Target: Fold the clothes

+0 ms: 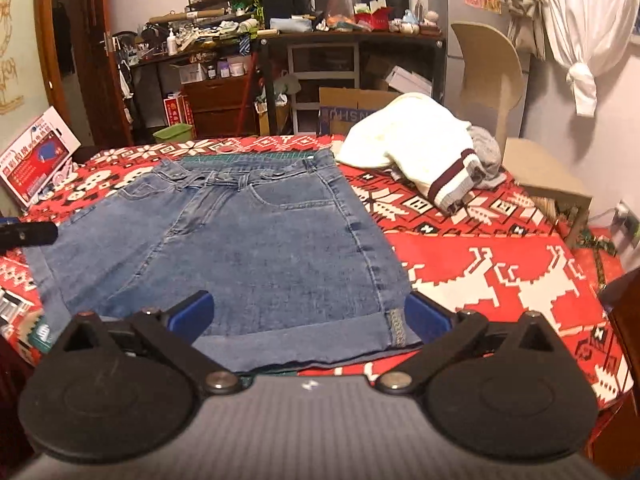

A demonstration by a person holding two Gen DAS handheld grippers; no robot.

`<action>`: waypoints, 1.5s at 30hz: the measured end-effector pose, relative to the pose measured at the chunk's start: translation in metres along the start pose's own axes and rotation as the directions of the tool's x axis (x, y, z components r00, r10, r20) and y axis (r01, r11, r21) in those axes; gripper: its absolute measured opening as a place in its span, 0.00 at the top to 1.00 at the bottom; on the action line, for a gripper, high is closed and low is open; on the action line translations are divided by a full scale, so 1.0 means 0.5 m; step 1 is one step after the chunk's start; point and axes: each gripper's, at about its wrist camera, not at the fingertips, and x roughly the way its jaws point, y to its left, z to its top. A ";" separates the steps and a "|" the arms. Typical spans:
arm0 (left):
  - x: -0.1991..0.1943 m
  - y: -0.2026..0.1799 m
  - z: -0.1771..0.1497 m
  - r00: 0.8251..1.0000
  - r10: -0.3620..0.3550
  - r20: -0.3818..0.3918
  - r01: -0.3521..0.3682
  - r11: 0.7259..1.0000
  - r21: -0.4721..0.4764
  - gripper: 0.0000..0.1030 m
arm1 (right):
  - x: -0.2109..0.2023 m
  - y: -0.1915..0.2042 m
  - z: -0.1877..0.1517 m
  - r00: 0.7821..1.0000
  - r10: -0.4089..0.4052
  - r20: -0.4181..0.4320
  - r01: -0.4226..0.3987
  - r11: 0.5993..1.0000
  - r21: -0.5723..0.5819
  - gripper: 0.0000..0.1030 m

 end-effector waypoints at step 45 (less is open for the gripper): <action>0.087 0.275 -0.036 0.970 0.151 -0.191 -0.203 0.934 -0.295 0.94 | 0.100 -0.012 -0.034 0.993 0.012 -0.120 -0.007 0.999 0.037 0.76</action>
